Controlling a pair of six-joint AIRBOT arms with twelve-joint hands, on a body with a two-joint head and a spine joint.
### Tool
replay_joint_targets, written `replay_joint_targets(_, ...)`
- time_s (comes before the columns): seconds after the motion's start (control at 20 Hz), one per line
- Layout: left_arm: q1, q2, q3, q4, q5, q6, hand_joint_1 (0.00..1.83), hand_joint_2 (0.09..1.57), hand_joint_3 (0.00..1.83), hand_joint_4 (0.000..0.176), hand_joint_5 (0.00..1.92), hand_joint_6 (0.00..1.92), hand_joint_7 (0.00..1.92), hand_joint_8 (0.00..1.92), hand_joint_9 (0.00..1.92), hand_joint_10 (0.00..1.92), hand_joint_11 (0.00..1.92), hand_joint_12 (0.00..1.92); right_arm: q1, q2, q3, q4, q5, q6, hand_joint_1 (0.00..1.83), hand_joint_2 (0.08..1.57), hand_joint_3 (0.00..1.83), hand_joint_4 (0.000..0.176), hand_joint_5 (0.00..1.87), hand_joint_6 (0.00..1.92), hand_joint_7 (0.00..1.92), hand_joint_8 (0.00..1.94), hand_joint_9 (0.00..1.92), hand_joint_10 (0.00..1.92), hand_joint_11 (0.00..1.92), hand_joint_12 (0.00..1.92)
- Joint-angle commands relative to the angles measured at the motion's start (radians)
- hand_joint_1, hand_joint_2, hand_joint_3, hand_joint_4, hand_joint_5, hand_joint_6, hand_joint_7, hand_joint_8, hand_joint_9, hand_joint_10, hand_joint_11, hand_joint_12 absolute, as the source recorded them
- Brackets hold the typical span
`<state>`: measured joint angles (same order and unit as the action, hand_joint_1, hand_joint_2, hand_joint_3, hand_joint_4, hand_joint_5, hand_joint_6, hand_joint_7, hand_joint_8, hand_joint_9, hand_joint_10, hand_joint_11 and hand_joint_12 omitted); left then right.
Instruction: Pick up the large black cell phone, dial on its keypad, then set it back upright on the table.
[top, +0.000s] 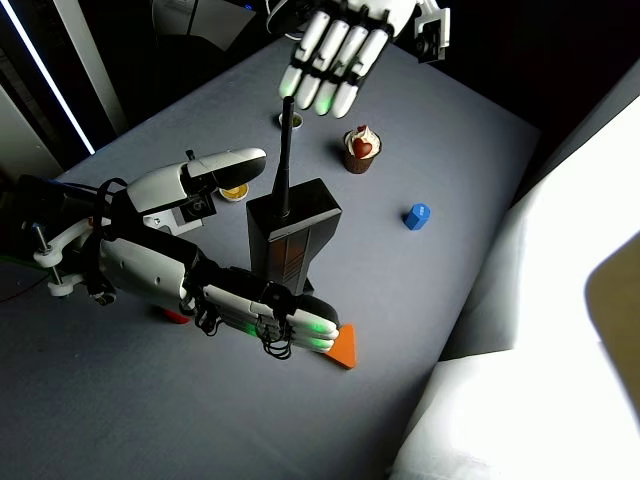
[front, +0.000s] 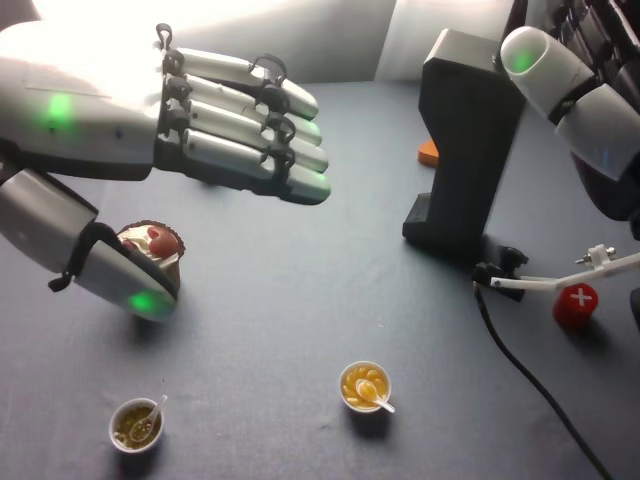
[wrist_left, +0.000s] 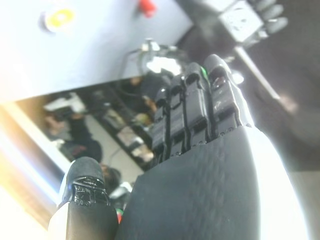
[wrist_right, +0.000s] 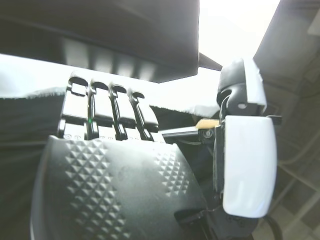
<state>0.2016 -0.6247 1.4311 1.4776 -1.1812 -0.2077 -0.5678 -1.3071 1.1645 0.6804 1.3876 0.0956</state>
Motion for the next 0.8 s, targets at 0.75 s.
replay_joint_targets(0.75,-0.012,0.001,0.009,-0.085,-0.070,-0.015,0.00,1.13,0.00,0.000,0.20,0.00,0.20,0.00,0.18,0.00,0.00,0.30,0.018,-0.040,0.037,-0.046,0.112,0.014,0.90,0.94,0.00,0.000,0.00,0.00,0.00,0.00,0.00,0.00,0.00,0.00)
